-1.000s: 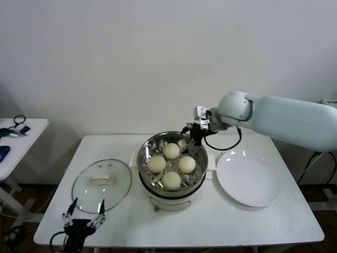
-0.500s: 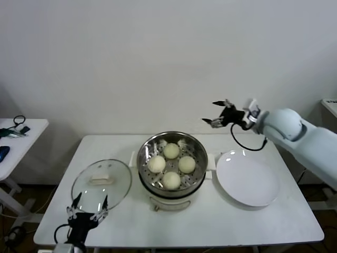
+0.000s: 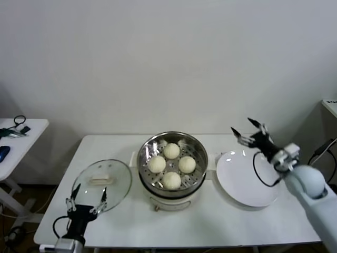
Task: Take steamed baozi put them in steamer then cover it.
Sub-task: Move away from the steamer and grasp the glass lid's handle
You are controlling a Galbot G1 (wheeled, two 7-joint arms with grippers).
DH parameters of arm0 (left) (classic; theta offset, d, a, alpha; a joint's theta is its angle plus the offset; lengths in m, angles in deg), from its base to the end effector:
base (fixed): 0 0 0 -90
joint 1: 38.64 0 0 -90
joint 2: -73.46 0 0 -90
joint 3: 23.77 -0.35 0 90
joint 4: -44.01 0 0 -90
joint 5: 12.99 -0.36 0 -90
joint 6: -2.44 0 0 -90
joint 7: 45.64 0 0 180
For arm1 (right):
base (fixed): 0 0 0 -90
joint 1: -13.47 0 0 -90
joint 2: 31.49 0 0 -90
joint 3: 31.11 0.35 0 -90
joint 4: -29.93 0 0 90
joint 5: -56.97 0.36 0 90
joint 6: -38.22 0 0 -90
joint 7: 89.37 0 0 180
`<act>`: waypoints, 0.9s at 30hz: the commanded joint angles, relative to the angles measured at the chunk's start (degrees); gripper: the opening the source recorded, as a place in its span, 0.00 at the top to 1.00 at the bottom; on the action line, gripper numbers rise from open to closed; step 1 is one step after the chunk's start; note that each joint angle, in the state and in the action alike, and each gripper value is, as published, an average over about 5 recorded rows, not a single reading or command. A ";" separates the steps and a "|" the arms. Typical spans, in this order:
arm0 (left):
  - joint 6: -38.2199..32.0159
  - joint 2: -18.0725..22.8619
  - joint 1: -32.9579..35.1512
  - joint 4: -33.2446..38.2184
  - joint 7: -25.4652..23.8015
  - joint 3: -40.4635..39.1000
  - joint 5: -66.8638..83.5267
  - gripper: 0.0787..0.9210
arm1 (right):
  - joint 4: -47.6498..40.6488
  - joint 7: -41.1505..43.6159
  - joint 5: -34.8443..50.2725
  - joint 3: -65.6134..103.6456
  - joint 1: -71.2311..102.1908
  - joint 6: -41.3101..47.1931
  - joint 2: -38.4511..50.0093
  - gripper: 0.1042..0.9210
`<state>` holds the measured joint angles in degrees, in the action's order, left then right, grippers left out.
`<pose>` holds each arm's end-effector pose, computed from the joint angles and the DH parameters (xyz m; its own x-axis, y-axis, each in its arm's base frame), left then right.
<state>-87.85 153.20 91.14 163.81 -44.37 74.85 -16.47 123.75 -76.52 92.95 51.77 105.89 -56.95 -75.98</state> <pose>0.1350 0.0765 -0.3206 -0.9878 -0.0592 0.1441 -0.0147 0.9562 0.2924 0.3451 -0.2014 -0.2750 -0.9318 -0.3620 0.0283 -0.3620 0.9200 -0.1500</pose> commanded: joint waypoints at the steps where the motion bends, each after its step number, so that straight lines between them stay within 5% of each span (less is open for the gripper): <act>1: -3.30 -0.38 -0.82 -1.53 1.51 -0.04 -4.19 0.12 | -0.18 0.50 -4.40 18.00 26.63 -17.33 -15.86 0.12; 7: -5.70 -3.76 -0.56 -3.14 9.70 1.26 -17.73 0.12 | -1.71 0.26 -8.30 15.18 27.56 -20.32 -19.66 0.12; 13: -6.99 -6.83 -2.01 -7.46 19.08 3.03 -49.37 0.12 | -3.93 -1.51 -11.97 13.51 26.81 -20.31 -22.48 0.12; 27: -0.47 -4.43 -9.93 -24.71 23.24 -1.53 -77.91 0.12 | -5.93 -3.12 -12.18 13.57 25.05 -19.39 -25.04 0.12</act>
<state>-89.56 148.75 83.71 145.23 -24.47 73.86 -79.14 118.97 -78.92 82.49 64.44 129.60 -74.64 -97.95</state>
